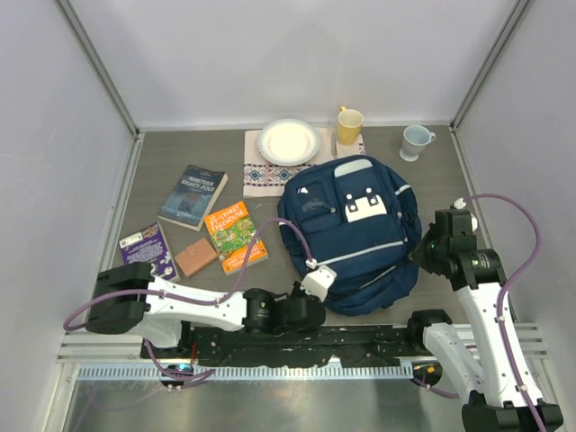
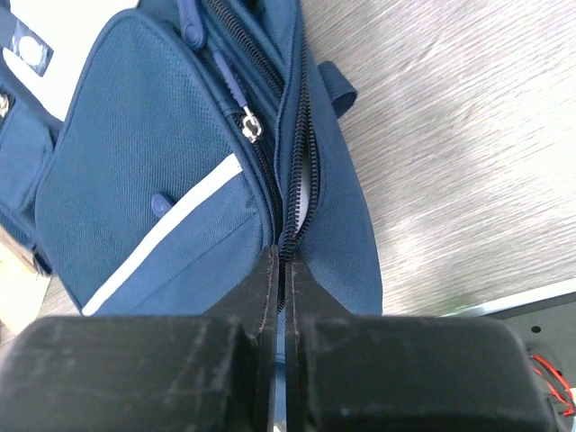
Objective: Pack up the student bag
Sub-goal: Unzip the student bag at the center of the board.
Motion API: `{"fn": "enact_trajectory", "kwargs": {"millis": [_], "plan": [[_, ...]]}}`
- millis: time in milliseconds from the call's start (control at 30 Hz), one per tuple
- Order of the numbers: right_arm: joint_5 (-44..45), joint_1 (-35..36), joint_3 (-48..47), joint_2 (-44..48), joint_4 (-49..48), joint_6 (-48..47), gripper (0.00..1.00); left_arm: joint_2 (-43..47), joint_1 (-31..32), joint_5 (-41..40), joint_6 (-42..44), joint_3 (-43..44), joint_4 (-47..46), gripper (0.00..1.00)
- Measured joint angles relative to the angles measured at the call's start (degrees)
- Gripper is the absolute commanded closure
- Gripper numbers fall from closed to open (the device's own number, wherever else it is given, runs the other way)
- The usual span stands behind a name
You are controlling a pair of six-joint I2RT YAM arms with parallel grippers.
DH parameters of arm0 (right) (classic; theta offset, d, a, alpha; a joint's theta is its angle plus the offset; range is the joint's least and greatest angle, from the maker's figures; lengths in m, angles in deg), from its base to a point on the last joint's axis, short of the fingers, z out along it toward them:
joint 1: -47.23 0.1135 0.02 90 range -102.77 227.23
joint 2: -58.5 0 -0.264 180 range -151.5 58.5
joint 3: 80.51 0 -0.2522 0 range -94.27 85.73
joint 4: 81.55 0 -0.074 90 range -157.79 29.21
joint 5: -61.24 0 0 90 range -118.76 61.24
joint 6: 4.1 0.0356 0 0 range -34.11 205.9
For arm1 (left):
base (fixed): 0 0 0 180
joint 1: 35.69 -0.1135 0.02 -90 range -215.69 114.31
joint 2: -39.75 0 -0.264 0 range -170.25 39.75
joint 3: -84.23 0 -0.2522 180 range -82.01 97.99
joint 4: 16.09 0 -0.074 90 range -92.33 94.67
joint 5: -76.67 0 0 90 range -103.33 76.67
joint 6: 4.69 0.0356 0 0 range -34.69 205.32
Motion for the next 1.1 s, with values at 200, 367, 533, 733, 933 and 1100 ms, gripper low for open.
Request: {"fn": "enact_trajectory", "kwargs": {"millis": [200, 367, 533, 733, 933, 1100], "plan": [[2.64, -0.26, -0.79, -0.98, -2.12, -0.92, 0.93, -4.26, 3.93, 4.11, 3.63, 3.96, -3.67, 1.00], [0.46, -0.26, -0.33, -2.82, -5.51, -1.40, 0.92, -6.86, 5.16, 5.62, 4.87, 6.69, -4.61, 1.00], [-3.41, -0.37, 1.22, -8.50, -11.74, -2.12, 0.76, -9.29, 4.74, 2.62, 4.46, 9.66, -2.89, 1.00], [-5.01, -0.37, -1.18, -14.53, -13.90, -4.70, 0.23, -11.15, 1.77, 3.10, 2.71, 10.12, -2.47, 1.00], [-0.15, -0.31, -10.08, -13.27, -10.64, -7.50, 0.21, -11.93, -1.31, 5.14, 1.38, 10.36, -2.80, 1.00], [-4.15, -0.31, -7.89, -4.31, -6.54, -5.57, 0.22, -12.74, -4.04, 6.64, 1.70, 12.59, -2.75, 1.00]]}}
